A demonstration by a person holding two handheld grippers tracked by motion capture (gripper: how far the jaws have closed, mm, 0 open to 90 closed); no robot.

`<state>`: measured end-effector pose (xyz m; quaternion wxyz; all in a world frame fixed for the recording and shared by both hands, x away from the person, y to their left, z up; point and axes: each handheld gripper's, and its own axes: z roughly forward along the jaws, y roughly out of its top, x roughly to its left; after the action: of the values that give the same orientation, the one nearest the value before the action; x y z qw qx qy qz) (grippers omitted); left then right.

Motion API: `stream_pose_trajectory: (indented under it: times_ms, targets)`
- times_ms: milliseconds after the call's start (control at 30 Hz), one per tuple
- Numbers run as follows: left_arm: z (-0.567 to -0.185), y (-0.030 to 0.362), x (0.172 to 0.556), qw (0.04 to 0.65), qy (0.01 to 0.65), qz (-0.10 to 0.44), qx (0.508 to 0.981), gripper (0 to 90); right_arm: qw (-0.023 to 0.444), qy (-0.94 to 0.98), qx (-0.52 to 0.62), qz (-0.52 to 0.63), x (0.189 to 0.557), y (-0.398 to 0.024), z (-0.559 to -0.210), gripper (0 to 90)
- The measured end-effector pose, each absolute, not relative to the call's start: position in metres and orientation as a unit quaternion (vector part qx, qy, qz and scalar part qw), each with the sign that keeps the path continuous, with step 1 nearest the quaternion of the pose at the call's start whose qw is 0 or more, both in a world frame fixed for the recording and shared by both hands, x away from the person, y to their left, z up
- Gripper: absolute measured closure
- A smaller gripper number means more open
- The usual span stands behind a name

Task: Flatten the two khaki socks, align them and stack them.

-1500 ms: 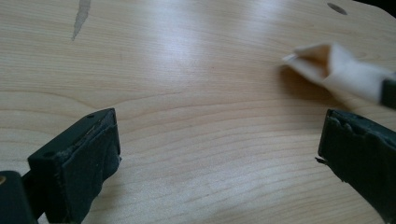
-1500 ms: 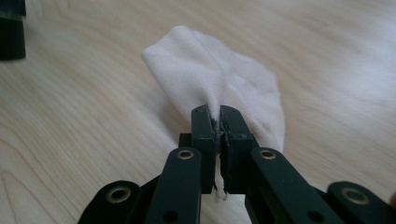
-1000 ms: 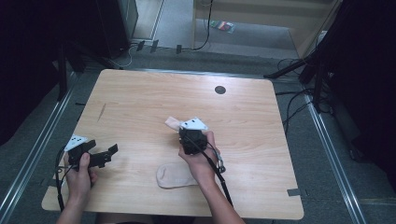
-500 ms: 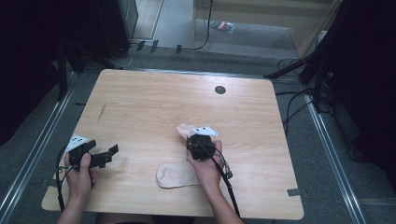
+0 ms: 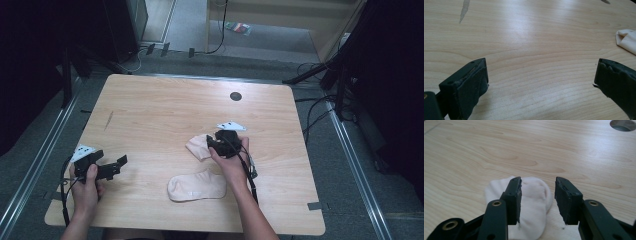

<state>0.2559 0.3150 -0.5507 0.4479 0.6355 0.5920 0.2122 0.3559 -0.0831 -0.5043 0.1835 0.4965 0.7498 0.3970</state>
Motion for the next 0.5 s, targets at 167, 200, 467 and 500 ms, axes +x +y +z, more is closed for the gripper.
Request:
stream_pose_trajectory:
  times_ms: [167, 200, 467, 500]
  targets:
    - [-0.551, 0.315, 0.256, 0.448, 0.59, 0.212, 0.637, 0.0, 0.171, 0.758, 0.503, 0.377, 0.365, -0.086, -0.517, 60.6]
    - [-0.551, 0.315, 0.256, 0.448, 0.59, 0.212, 0.638, 0.0, 0.169, 0.76, 0.503, 0.374, 0.366, -0.086, -0.519, 60.2]
    - [-0.551, 0.313, 0.256, 0.442, 0.589, 0.215, 0.642, 0.0, 0.175, 0.784, 0.473, 0.362, 0.367, -0.074, -0.535, 59.3]
    - [-0.551, 0.313, 0.256, 0.442, 0.589, 0.215, 0.642, 0.0, 0.186, 0.786, 0.47, 0.356, 0.364, -0.072, -0.536, 62.5]
